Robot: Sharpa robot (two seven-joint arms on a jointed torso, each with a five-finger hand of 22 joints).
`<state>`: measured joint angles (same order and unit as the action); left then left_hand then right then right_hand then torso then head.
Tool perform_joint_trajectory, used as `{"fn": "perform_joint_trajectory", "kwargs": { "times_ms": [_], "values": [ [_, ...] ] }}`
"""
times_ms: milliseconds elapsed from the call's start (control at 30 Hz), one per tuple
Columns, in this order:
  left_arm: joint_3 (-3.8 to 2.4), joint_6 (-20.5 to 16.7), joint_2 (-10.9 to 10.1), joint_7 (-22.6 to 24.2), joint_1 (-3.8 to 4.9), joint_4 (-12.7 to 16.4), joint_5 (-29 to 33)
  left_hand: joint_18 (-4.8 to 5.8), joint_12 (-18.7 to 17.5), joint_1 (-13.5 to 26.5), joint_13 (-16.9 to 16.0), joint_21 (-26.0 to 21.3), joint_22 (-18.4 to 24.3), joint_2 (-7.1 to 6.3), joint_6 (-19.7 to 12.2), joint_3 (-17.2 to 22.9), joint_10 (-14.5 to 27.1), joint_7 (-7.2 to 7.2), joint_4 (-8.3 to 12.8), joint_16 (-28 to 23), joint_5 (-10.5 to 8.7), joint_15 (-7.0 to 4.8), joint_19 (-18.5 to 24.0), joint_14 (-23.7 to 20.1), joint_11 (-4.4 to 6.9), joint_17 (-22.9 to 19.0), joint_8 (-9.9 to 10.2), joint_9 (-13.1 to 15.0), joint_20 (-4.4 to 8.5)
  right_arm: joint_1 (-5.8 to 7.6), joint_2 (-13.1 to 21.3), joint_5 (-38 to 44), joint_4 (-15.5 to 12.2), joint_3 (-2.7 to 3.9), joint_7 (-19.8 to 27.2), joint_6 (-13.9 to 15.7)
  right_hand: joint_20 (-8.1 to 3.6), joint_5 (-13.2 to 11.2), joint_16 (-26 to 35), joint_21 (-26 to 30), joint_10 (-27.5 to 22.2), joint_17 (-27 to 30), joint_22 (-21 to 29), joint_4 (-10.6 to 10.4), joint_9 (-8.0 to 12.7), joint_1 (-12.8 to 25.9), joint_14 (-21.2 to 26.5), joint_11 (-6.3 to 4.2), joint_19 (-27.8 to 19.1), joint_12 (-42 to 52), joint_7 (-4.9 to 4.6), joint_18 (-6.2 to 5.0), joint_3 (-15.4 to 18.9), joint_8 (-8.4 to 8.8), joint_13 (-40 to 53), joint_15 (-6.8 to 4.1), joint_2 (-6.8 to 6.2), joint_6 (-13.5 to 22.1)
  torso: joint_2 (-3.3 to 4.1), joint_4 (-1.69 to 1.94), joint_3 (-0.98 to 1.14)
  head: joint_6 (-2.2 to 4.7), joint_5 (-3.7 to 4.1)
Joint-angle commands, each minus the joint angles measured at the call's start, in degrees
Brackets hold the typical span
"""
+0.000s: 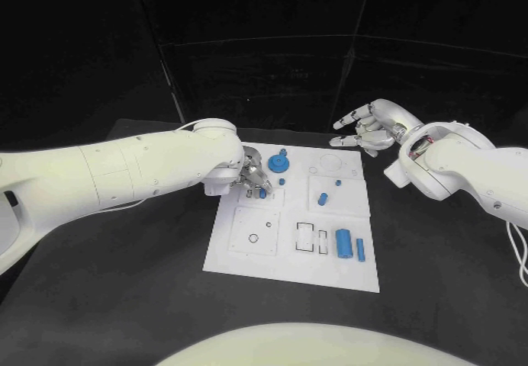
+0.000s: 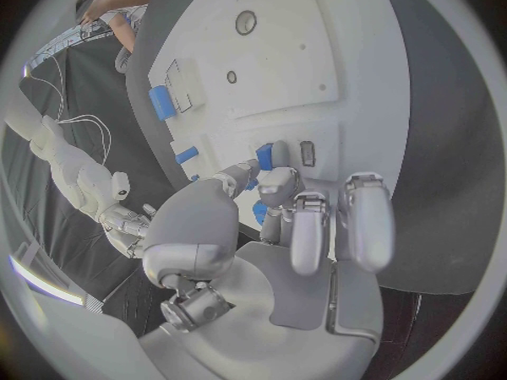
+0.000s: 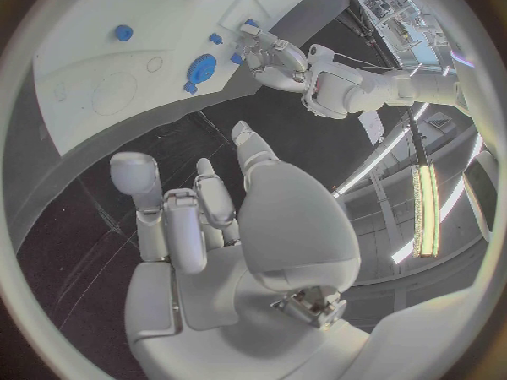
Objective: Assemble the parts on the task board
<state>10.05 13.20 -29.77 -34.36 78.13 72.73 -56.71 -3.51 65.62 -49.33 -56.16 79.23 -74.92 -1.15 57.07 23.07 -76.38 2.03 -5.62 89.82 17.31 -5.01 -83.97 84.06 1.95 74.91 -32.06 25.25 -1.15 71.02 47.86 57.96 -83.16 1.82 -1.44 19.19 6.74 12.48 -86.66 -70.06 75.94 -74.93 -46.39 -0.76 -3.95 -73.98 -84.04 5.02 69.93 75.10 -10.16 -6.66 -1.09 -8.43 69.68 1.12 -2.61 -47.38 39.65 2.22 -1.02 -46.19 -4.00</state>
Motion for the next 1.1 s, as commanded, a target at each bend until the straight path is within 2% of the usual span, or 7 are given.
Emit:
{"fn": "perform_joint_trajectory", "kwargs": {
  "times_ms": [33,500,567,633,733,933,1100],
  "values": [
    [-0.02,0.3,0.1,0.2,0.07,-0.1,0.4,0.38,-0.4,0.4,0.1,0.4,-0.2,0.14,0.5,-1.2,-0.4,0.00,-0.3,0.2,-0.47,-0.50,-1.8,5.9,0.10,15.1,0.4,-0.1,0.41,0.11,0.0,0.1,-0.1,0.05,0.6,-0.1,-0.06,0.4,0.4,0.2,-0.3,-6.3,0.1,-0.1,0.1,0.0,-3.9,0.10,-0.3,-0.3,-0.05,-1.12,0.2,-0.21,-0.1,-0.49,0.35,-0.4,0.03,0.00,-0.01,0.02,0.03],
    [-0.08,-0.7,-1.0,0.3,0.10,0.8,0.4,0.37,-0.7,-0.1,0.5,0.3,-0.2,-0.48,1.3,-6.6,-0.5,-0.18,-1.6,0.2,-1.04,-0.63,-1.8,5.9,0.25,15.1,1.0,-0.5,0.53,0.11,0.1,0.1,0.0,0.05,0.7,0.0,-0.07,0.4,0.4,0.3,-0.3,-6.3,0.2,-0.2,0.1,0.1,-3.9,0.10,-0.3,-0.3,-0.05,-1.13,0.4,-0.22,-0.2,-0.50,0.28,-0.4,0.00,0.06,-0.06,-0.03,0.20],
    [-0.11,-0.9,-1.4,0.3,0.16,1.1,0.4,0.36,-0.8,-0.6,0.6,0.2,-0.2,-0.07,1.5,-8.0,-0.6,-0.29,-2.0,0.2,-6.17,-0.69,-1.8,5.9,0.34,15.1,1.1,-0.5,0.60,0.11,0.1,0.1,0.0,0.05,0.8,0.0,-0.07,0.4,0.4,0.3,-0.3,-6.3,0.2,-0.2,0.1,0.1,-3.9,0.10,-0.3,-0.3,-0.05,-1.13,0.4,-0.22,-0.2,-0.50,0.28,-0.4,0.01,0.07,-0.04,0.01,0.22],
    [-0.32,-1.5,-1.9,0.4,0.33,1.6,0.4,0.30,-0.8,-1.2,0.7,0.0,0.1,0.16,1.5,-9.1,-0.5,-0.25,-2.2,0.2,-8.63,-0.70,-1.7,5.9,0.32,15.1,1.2,-0.5,0.62,0.11,0.1,0.1,0.1,0.05,0.8,0.1,-0.07,0.4,0.4,0.3,-0.3,-6.3,0.2,-0.2,0.1,0.1,-3.9,0.10,-0.3,-0.3,-0.05,-1.13,0.4,-0.22,-0.2,-0.50,0.28,-0.4,0.00,0.05,-0.03,0.07,0.22],
    [-1.42,-2.1,-2.5,0.5,0.54,2.1,0.4,0.22,-1.0,-1.3,0.9,-0.3,0.4,-0.12,1.4,-10.4,-0.4,-0.19,-2.6,0.2,-9.30,-0.68,-1.6,5.9,0.28,15.1,1.2,-0.5,0.61,0.11,0.1,0.1,0.2,0.05,0.8,0.1,-0.07,0.4,0.4,0.3,-0.3,-6.3,0.2,-0.2,0.1,0.1,-3.9,0.10,-0.3,-0.3,-0.05,-1.13,0.4,-0.22,-0.2,-0.50,0.28,-0.4,0.01,0.05,-0.04,0.13,0.26],
    [-5.02,-3.1,-3.3,0.8,1.08,2.3,0.4,-0.05,-1.4,-1.8,1.5,-1.3,1.7,-1.07,0.7,-14.3,0.3,-0.02,-3.6,0.2,-12.38,-0.62,-1.2,5.9,0.14,15.1,1.1,-0.3,0.58,0.11,0.0,0.1,0.8,0.05,0.8,0.1,-0.07,0.4,0.4,0.3,-0.3,-6.3,0.2,-0.2,0.1,0.1,-3.9,0.10,-0.3,-0.3,-0.05,-1.13,0.4,-0.22,-0.2,-0.50,0.28,-0.4,-0.02,0.05,-0.01,0.38,0.34],
    [-6.35,-2.3,-3.4,0.8,2.11,1.1,1.0,-0.24,-2.0,-2.4,2.6,-2.1,2.6,-1.34,-0.1,-16.5,1.1,0.17,-4.3,0.2,-13.71,-0.52,-1.0,5.9,0.00,15.1,1.0,-0.1,0.53,0.11,-0.1,0.1,1.1,0.05,0.8,0.0,-0.07,0.4,0.4,0.3,-0.3,-6.3,0.2,-0.2,0.1,0.1,-3.9,0.10,-0.3,-0.3,-0.05,-1.13,0.4,-0.22,-0.2,-0.50,0.28,-0.4,0.01,0.06,0.04,0.61,0.34]
  ]
}}
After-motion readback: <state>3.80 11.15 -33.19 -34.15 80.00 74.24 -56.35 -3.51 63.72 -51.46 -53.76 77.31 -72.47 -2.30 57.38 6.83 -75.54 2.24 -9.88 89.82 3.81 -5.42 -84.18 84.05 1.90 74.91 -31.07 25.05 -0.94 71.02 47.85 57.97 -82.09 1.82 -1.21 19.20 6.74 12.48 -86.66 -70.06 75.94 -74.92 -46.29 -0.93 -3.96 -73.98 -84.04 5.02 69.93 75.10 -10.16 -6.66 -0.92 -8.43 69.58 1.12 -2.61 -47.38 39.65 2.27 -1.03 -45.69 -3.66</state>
